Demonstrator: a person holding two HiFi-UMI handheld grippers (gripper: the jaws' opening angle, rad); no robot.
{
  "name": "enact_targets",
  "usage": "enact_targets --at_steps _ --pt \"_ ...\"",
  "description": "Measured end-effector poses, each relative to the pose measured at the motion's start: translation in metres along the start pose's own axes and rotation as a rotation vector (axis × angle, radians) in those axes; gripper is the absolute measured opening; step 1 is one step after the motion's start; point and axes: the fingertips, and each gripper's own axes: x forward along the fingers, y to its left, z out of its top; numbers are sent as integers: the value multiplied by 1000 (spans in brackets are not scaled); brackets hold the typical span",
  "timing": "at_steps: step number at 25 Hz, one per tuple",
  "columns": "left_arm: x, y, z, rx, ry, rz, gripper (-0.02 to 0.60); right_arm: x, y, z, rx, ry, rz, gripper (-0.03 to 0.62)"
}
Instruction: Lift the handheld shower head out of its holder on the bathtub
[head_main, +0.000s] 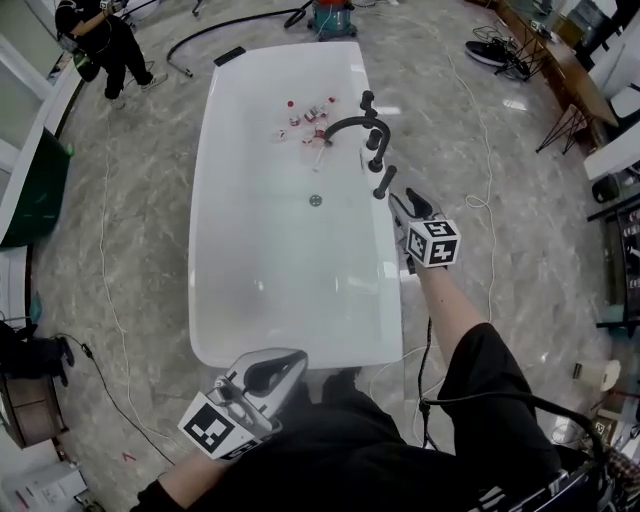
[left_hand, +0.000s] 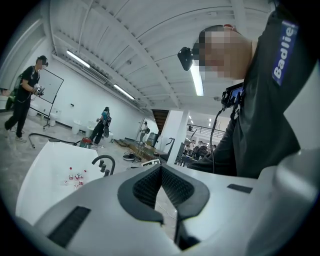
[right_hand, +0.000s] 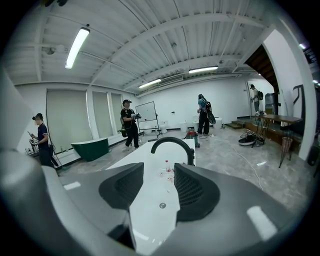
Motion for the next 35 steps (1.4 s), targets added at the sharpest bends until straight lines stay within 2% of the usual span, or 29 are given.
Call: enact_targets --at_steps 6,14,26,31,35 --pt "3 17 -8 -22 7 19 0 40 -27 -19 16 42 -30 190" --pt "16 30 -20 -37 22 38 0 94 -59 -33 -49 117 -67 219" --pt "33 38 -42 -84 41 47 0 142 -94 -66 -76 212 -93 233" --pt "35 46 -57 -93 70 58 0 163 -102 -78 -58 223 -88 247" --pt "36 51 -67 -117 78 67 0 177 -108 -88 -25 192 -90 249"
